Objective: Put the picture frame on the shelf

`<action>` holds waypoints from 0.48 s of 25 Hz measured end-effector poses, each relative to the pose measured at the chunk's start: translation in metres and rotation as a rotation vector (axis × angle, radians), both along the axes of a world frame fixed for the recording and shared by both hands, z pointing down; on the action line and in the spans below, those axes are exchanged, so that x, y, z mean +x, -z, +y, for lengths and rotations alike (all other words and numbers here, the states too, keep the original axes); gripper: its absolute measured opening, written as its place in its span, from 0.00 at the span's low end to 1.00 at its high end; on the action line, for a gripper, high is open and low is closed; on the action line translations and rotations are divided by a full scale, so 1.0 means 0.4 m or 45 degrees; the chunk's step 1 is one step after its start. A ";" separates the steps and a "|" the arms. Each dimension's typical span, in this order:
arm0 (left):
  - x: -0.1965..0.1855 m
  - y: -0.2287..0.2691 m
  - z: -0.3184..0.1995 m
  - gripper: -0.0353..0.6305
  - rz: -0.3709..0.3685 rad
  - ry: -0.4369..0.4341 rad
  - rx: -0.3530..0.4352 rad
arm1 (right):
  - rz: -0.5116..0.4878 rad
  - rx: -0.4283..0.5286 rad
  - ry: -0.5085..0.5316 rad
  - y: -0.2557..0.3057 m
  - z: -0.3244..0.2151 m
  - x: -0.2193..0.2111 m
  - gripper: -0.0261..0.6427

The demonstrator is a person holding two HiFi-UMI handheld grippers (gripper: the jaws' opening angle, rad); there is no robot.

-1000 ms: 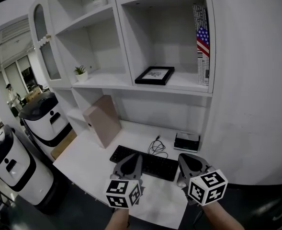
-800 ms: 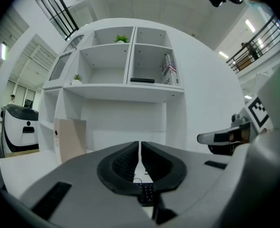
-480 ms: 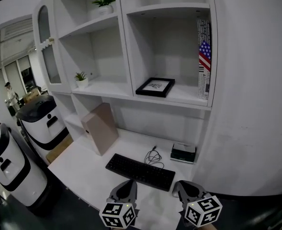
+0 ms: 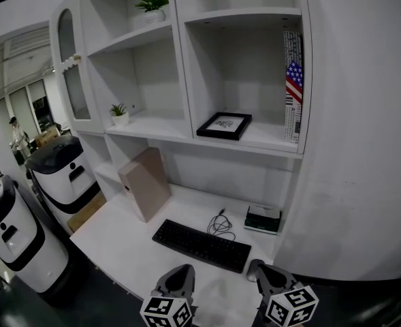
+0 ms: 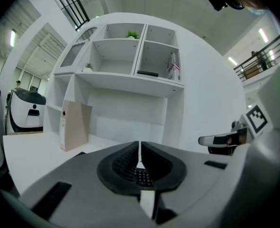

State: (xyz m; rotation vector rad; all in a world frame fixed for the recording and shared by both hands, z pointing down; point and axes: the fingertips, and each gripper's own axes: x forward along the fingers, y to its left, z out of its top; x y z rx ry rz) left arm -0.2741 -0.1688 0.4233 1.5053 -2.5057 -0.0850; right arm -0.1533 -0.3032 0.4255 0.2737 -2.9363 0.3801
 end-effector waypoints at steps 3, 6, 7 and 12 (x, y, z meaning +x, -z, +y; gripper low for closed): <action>0.004 -0.002 0.005 0.09 -0.002 -0.005 -0.007 | 0.002 -0.001 -0.006 -0.006 0.000 0.007 0.04; 0.008 -0.009 0.005 0.09 0.002 -0.015 -0.007 | 0.001 -0.006 -0.015 -0.026 -0.009 0.012 0.04; 0.010 -0.011 0.005 0.09 0.007 -0.021 -0.004 | 0.008 -0.010 -0.016 -0.030 -0.008 0.013 0.04; 0.021 -0.019 0.004 0.09 0.030 -0.036 0.014 | 0.047 -0.018 -0.018 -0.046 0.002 0.019 0.04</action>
